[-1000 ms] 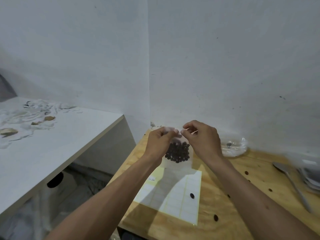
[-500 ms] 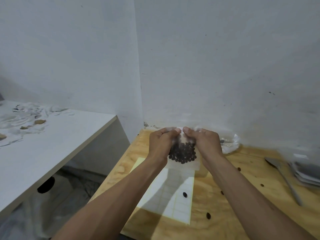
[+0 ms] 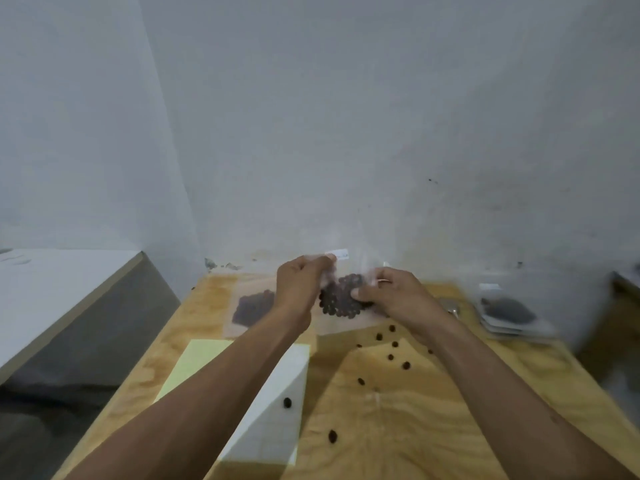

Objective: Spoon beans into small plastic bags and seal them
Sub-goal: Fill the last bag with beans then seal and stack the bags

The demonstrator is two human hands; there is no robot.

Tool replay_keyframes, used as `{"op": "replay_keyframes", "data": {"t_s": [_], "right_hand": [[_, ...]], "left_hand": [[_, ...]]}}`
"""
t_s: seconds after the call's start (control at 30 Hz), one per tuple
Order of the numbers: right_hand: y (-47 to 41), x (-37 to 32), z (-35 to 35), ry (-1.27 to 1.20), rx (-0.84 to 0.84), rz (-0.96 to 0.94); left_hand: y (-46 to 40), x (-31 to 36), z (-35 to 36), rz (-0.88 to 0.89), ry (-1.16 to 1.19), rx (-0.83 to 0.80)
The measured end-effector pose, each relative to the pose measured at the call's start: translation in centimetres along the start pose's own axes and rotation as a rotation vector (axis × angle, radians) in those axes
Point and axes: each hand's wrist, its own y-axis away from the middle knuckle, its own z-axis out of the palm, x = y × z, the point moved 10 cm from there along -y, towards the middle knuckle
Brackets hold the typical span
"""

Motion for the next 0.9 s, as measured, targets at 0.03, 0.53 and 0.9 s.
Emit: {"op": "replay_keyframes", "data": {"t_s": [0.03, 0.53, 0.9], "right_hand": [[0.2, 0.8, -2.4, -0.019, 0.065, 0.01], [5.0, 7.8, -27.2, 0.43, 0.671, 0.206], [3.3, 10.6, -27.0, 0.47, 0.606, 0.268]], "left_hand": [[0.1, -0.3, 2.3, 0.005, -0.095, -0.078], [5.0, -5.9, 29.0, 0.121, -0.682, -0.538], [3.8, -7.4, 29.7, 0.081, -0.671, -0.508]]}}
